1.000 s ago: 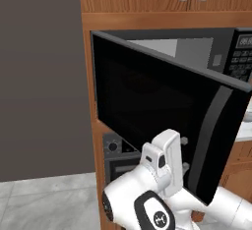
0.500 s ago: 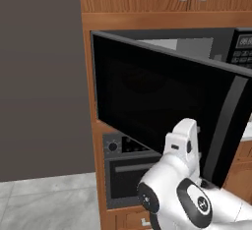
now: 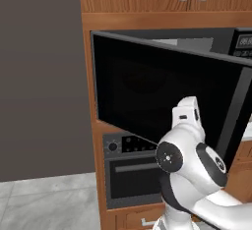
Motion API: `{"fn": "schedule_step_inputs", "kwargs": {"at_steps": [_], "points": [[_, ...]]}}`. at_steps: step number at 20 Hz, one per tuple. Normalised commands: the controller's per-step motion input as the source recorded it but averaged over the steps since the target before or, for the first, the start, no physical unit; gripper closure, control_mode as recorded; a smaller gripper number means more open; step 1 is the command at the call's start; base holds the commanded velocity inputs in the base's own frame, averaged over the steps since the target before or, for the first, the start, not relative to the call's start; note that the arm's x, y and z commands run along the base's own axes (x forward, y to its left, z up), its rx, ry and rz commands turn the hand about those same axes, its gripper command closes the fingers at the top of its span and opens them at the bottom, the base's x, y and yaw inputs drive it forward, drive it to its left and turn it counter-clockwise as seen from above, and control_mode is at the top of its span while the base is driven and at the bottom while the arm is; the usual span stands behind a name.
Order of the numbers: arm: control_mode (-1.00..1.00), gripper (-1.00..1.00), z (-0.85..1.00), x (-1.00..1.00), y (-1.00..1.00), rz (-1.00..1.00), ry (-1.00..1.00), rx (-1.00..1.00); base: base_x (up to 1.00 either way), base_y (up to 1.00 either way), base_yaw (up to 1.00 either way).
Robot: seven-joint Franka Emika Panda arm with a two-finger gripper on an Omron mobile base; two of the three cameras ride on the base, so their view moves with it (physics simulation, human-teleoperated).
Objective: Place the bowl containing the steak and hot dog in the microwave. Close the microwave door and press the start button to microwave the meal.
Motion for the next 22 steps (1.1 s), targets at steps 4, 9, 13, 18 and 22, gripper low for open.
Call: {"fn": "schedule_step_inputs", "kwargs": {"at_steps": [4, 9, 13, 18, 22], "points": [[-1.0, -1.0, 0.06, 0.58, -0.29, 0.1, 0.17, 0.05, 0.0, 0.0, 0.0], [-1.0, -1.0, 0.0, 0.53, -0.38, 0.13, 0.1, 0.09, 0.0, 0.0, 0.0], [-1.0, -1.0, 0.0, 0.44, -0.53, 0.17, 0.02, 0.13, 0.0, 0.0, 0.0], [-1.0, -1.0, 0.0, 0.44, -0.56, 0.19, 0.0, 0.16, 0.0, 0.0, 0.0], [-1.0, -1.0, 0.0, 0.49, -0.41, 0.17, 0.0, 0.15, 0.0, 0.0, 0.0]]}}
